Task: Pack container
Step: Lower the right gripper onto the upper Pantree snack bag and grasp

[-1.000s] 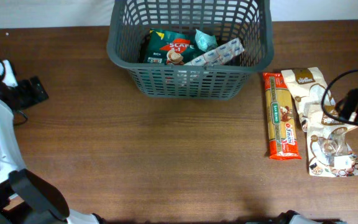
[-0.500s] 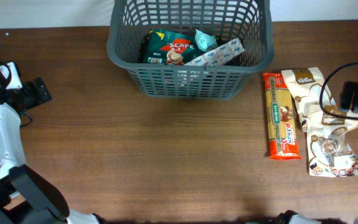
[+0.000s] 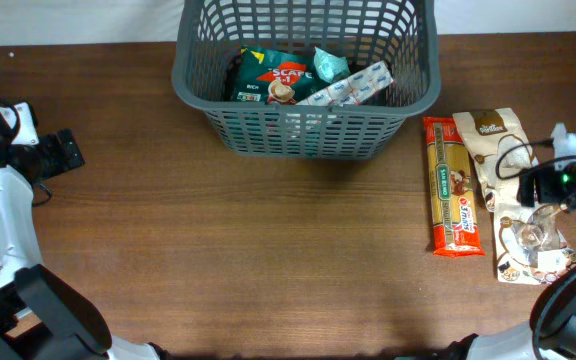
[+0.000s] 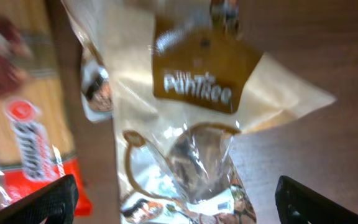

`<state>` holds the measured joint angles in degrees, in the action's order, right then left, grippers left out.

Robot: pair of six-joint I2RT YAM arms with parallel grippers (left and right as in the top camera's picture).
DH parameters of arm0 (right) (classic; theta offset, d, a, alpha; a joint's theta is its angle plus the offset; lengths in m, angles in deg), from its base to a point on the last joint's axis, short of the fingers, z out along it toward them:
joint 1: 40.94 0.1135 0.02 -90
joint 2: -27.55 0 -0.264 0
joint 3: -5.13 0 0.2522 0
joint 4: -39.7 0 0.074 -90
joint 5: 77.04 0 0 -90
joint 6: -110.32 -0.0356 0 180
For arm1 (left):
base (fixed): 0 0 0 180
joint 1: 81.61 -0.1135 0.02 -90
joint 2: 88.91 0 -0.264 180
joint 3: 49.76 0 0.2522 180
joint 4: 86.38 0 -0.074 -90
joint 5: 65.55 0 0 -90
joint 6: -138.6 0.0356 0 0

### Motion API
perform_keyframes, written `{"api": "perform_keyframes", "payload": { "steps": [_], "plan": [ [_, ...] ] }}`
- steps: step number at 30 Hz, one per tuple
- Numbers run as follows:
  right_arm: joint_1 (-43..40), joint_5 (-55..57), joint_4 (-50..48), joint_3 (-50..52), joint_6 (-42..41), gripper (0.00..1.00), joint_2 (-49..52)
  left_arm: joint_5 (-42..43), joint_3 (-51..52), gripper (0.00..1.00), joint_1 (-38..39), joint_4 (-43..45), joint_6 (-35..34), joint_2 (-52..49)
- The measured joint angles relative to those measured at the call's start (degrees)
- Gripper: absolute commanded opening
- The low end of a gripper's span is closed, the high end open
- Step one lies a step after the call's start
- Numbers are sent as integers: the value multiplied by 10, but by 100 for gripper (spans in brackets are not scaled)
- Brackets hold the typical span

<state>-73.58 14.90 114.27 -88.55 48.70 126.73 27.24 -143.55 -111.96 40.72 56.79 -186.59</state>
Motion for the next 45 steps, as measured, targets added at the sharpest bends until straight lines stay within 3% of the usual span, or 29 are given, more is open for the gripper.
{"api": "perform_keyframes", "payload": {
  "steps": [11,21,34,35,36,37,38,41,42,45],
  "plan": [
    [-68,0,-117,69,94,99,-2,-13,0,99,0,9,15,0],
    [-71,-5,-206,168,104,99,-2,-13,0,99,0,13,15,0],
    [-71,-50,-241,174,75,99,56,-13,0,99,0,13,15,0],
    [-71,-52,-245,174,74,97,57,-13,0,99,0,13,15,0],
    [-71,-54,-249,175,71,88,58,-13,0,99,0,13,15,0],
    [-71,-56,-252,175,69,73,59,-13,0,99,0,13,15,0],
    [-71,-58,-255,175,66,52,59,-13,0,99,0,13,15,0],
    [-71,-66,-268,175,60,11,59,-13,0,99,0,13,15,0],
    [-71,-70,-271,175,57,4,59,-13,0,99,0,13,15,0],
    [-71,-79,-283,174,38,4,54,-13,0,99,0,13,15,0]
  ]
}}
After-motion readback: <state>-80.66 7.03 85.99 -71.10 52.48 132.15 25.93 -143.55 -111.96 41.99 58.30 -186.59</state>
